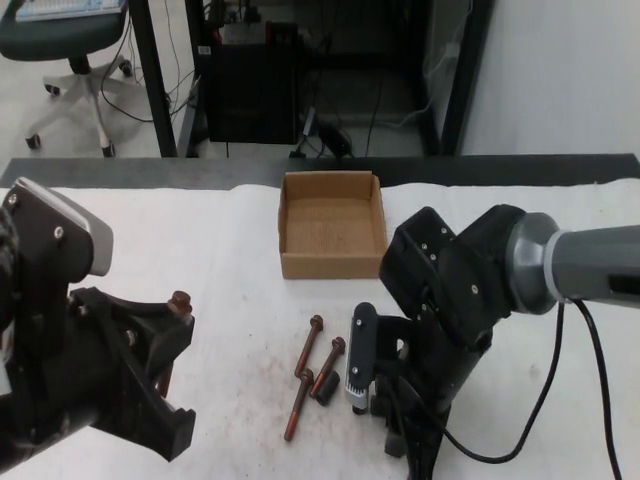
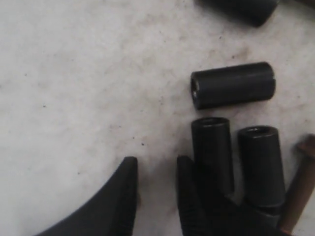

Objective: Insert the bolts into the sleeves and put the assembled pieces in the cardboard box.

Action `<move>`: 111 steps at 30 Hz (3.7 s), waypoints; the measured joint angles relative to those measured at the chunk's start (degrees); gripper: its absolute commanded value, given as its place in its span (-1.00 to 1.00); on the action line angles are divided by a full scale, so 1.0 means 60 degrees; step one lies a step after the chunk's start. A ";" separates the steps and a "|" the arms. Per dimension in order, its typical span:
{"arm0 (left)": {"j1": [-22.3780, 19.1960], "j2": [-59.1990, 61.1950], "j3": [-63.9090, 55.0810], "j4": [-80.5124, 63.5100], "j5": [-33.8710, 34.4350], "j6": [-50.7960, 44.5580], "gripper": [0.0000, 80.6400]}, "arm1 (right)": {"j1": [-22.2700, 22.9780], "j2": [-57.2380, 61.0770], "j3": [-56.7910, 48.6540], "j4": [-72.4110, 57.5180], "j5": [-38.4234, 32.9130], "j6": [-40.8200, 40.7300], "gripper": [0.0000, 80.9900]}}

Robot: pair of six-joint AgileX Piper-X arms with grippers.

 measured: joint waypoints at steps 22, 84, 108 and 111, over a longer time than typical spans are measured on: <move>0.0000 0.0000 0.0000 -0.0036 0.0000 0.0030 -1.00 | -0.0082 -0.0929 -0.0143 -0.0544 0.0410 0.0000 -0.34; 0.0000 0.0130 0.0000 0.0613 0.0000 0.0030 -1.00 | -0.0478 -0.0058 0.0483 -0.1510 0.0201 -0.0772 -0.34; 0.0000 0.0130 0.0000 0.0613 0.0000 0.0030 -1.00 | -0.0478 -0.0058 0.0483 -0.1585 -0.0067 -0.0831 -0.98; 0.0000 0.0130 0.0000 0.0613 0.0000 0.0030 -1.00 | -0.0478 -0.0058 0.0483 -0.1585 -0.0067 0.0151 -0.98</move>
